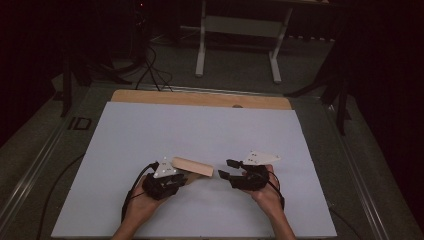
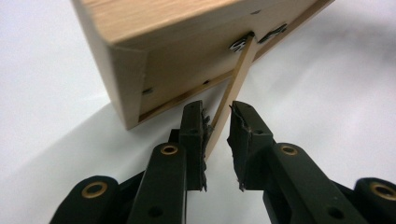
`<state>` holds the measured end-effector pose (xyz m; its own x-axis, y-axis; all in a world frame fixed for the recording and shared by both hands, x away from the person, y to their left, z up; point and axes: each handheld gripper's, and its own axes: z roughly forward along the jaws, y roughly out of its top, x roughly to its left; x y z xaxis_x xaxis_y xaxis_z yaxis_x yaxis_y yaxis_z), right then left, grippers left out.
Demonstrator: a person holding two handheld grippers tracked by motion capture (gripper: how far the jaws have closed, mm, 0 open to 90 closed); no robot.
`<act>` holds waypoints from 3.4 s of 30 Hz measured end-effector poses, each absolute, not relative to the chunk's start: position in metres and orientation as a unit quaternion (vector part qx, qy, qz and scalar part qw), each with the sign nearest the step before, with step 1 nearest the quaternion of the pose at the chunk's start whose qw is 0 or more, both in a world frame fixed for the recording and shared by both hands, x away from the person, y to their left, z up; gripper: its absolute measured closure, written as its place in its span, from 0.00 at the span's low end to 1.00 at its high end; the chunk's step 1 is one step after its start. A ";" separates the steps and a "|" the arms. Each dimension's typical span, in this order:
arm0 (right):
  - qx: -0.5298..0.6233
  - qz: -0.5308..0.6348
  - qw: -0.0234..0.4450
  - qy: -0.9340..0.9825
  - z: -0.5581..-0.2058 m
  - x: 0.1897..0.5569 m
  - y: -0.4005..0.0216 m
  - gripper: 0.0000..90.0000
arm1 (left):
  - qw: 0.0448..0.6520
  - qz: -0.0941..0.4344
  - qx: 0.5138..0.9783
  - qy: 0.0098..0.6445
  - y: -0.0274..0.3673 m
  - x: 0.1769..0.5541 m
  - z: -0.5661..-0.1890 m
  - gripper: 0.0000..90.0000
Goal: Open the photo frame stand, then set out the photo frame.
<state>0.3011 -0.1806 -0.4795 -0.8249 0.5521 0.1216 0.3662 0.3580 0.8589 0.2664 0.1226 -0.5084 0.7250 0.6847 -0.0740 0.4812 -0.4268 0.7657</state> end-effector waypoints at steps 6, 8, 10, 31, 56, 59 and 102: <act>0.284 0.491 0.099 0.817 -0.481 0.303 -0.181 0.53 | 0.406 0.132 0.833 0.350 0.128 0.265 -0.507 0.83; 0.287 0.493 0.100 0.816 -0.481 0.303 -0.181 0.53 | 0.407 0.132 0.834 0.348 0.129 0.265 -0.506 0.83; 0.288 0.493 0.103 0.815 -0.481 0.304 -0.182 0.53 | 0.409 0.134 0.834 0.346 0.131 0.264 -0.506 0.83; 0.316 0.492 0.126 0.801 -0.486 0.309 -0.175 0.69 | 0.418 0.160 0.826 0.343 0.138 0.259 -0.499 0.90; 0.328 0.479 0.133 0.803 -0.499 0.322 -0.144 1.00 | 0.416 0.181 0.825 0.338 0.131 0.263 -0.496 0.99; 0.328 0.482 0.125 0.803 -0.499 0.322 -0.142 1.00 | 0.417 0.183 0.824 0.338 0.131 0.264 -0.495 0.99; 0.303 0.477 0.131 0.815 -0.499 0.313 -0.140 1.00 | 0.428 0.173 0.831 0.312 0.102 0.265 -0.486 0.99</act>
<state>0.3125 -0.1397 -0.4990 -0.7825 0.6181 0.0749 0.3676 0.3615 0.8569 0.2647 0.1024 -0.4858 0.7457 0.6660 0.0215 0.3695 -0.4401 0.8184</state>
